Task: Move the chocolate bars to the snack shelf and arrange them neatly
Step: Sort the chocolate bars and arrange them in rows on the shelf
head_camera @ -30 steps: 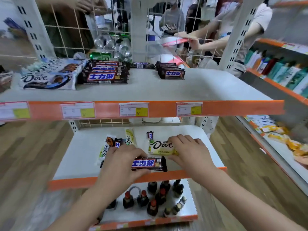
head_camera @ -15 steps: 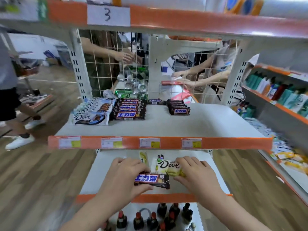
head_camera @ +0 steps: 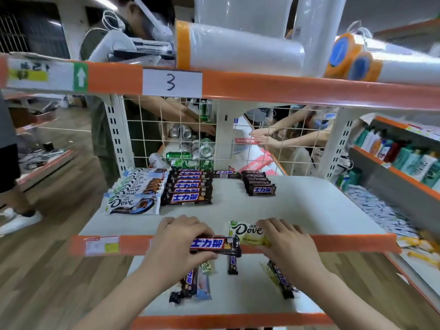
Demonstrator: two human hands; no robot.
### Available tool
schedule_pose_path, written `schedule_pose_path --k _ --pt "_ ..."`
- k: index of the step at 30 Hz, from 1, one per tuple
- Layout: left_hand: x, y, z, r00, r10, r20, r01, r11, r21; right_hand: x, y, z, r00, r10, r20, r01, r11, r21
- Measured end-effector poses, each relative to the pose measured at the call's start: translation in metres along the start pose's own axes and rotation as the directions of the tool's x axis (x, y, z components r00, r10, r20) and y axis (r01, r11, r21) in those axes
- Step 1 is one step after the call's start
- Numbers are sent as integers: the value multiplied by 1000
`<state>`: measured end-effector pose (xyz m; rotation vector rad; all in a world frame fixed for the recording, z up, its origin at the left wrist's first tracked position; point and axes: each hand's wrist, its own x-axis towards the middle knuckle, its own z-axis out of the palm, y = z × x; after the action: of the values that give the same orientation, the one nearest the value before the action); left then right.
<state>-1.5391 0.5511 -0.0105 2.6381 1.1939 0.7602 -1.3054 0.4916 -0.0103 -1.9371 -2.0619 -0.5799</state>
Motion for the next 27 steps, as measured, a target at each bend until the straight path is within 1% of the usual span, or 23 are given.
schedule_pose_path --k 3,7,10,13,16,19,21,25,27 --pt "17 -16 -2 999 -23 -34 22 999 -32 18 3 5 1000 14 21 -14 1000 -5" --pt "41 -40 -1 998 -49 -28 48 999 -8 44 7 15 992 46 119 -48 999 12" --pt "59 -56 0 998 -21 -52 20 1000 -10 61 9 22 996 23 83 -21 1000 -22" --pt "75 -66 6 999 -2 -37 2 1000 1 72 12 32 998 40 42 -39 999 -20" --pt "91 -73 16 1000 15 -27 -15 1000 -17 79 19 44 993 76 94 -75 997 -15" --pt "108 -78 25 999 42 0 -42 999 -3 87 30 53 993 81 88 -82 997 -1" --pt "121 -79 30 998 56 8 -56 998 -13 94 39 56 990 83 111 -83 997 -11" --pt "147 -79 40 999 49 15 -48 998 -29 109 62 63 992 101 79 -103 994 21" --pt "161 -77 44 999 33 14 -33 999 -35 117 74 68 995 86 51 -88 995 37"
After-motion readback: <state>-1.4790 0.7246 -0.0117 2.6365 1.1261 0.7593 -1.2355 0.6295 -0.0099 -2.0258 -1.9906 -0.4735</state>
